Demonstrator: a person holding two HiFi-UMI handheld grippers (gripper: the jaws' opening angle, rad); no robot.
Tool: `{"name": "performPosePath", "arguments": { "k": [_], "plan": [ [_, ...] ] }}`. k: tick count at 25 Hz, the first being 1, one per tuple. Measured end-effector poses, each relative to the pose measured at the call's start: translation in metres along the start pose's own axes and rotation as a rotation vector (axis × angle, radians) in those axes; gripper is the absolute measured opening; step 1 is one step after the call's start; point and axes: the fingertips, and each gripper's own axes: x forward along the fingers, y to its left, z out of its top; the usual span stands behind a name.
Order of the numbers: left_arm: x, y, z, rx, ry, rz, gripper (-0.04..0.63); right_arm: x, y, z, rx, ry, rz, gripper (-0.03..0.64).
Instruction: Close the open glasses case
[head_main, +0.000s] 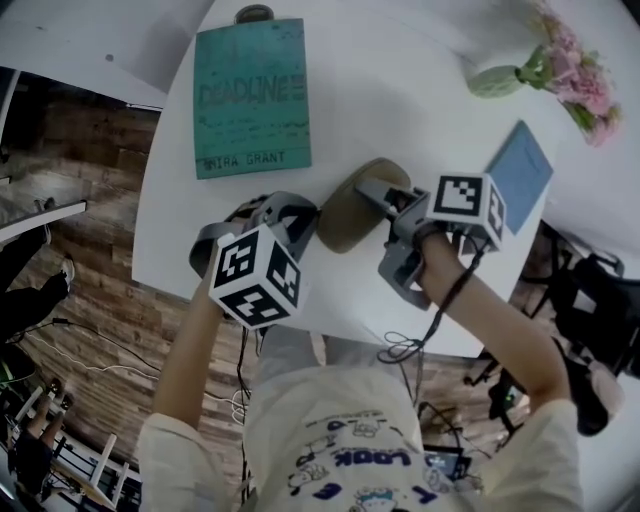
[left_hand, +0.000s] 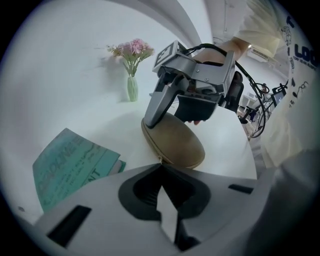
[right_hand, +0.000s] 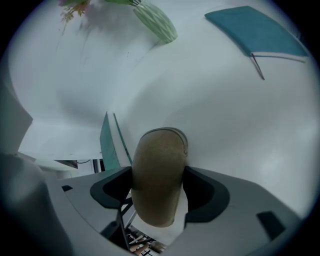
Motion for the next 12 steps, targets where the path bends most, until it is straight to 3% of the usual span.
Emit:
{"name": "performPosePath", "arguments": {
  "k": [12],
  "plan": [
    [-0.006, -0.029, -0.010, 0.022, 0.037, -0.001, 0.000, 0.000, -0.001, 0.000, 0.018, -0.041, -0.018, 0.313]
  ]
}}
